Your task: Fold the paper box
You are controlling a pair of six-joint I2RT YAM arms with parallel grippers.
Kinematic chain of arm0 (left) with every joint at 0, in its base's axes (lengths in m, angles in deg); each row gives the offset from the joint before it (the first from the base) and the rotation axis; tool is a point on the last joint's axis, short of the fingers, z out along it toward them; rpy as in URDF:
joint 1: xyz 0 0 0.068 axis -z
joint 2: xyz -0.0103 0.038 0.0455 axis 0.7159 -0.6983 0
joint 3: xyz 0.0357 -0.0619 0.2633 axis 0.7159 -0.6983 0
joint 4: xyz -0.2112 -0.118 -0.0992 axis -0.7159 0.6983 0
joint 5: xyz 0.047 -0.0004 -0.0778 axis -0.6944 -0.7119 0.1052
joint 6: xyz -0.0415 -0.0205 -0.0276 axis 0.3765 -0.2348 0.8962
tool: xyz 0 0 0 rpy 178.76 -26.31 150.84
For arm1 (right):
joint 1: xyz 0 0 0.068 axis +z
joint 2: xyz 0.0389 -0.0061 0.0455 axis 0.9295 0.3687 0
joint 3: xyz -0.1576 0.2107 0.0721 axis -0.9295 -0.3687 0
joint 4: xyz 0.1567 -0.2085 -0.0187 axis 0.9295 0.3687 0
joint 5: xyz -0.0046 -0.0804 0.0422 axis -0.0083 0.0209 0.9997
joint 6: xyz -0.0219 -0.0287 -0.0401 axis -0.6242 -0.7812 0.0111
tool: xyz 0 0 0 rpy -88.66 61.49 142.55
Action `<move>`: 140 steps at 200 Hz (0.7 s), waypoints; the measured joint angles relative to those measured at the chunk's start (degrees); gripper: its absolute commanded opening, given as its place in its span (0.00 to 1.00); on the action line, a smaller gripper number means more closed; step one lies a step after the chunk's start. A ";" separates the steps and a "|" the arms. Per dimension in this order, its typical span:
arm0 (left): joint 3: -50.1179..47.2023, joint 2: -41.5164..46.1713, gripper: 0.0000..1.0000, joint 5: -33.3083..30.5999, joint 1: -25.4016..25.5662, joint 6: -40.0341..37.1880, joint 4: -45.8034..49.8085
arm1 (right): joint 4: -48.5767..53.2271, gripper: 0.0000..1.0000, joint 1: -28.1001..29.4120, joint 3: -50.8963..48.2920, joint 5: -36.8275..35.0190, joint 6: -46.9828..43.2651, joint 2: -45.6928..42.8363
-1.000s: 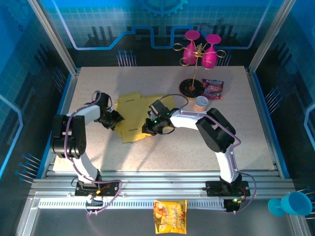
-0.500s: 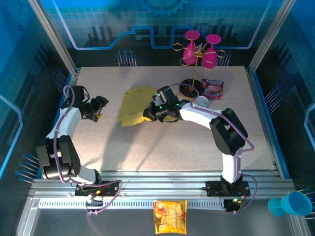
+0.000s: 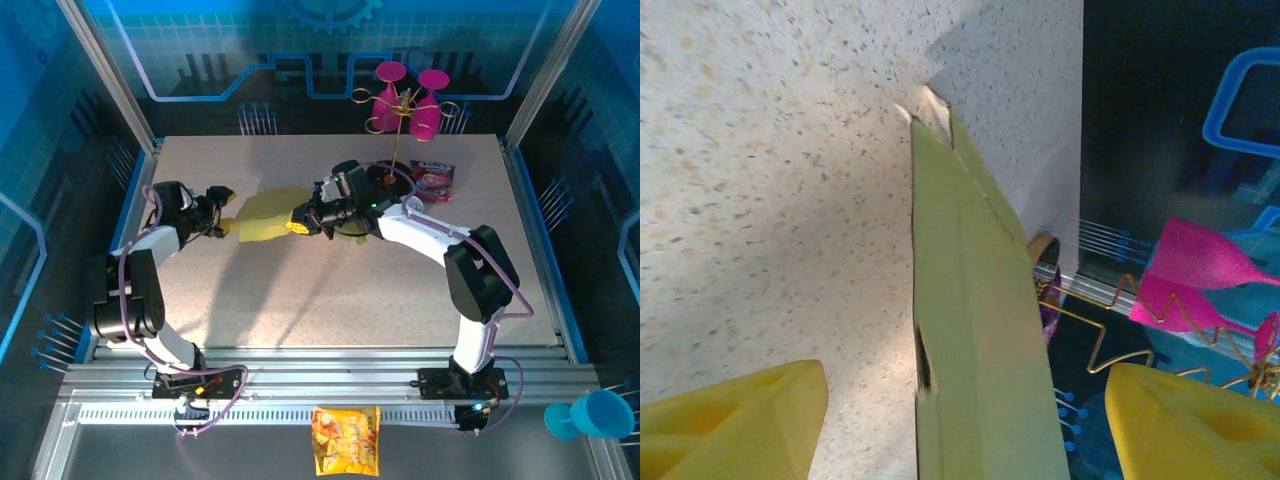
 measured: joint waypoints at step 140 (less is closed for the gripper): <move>-1.79 14.12 0.00 -16.83 5.55 21.16 0.33 | -2.01 0.54 -7.06 -6.75 4.26 2.01 -7.52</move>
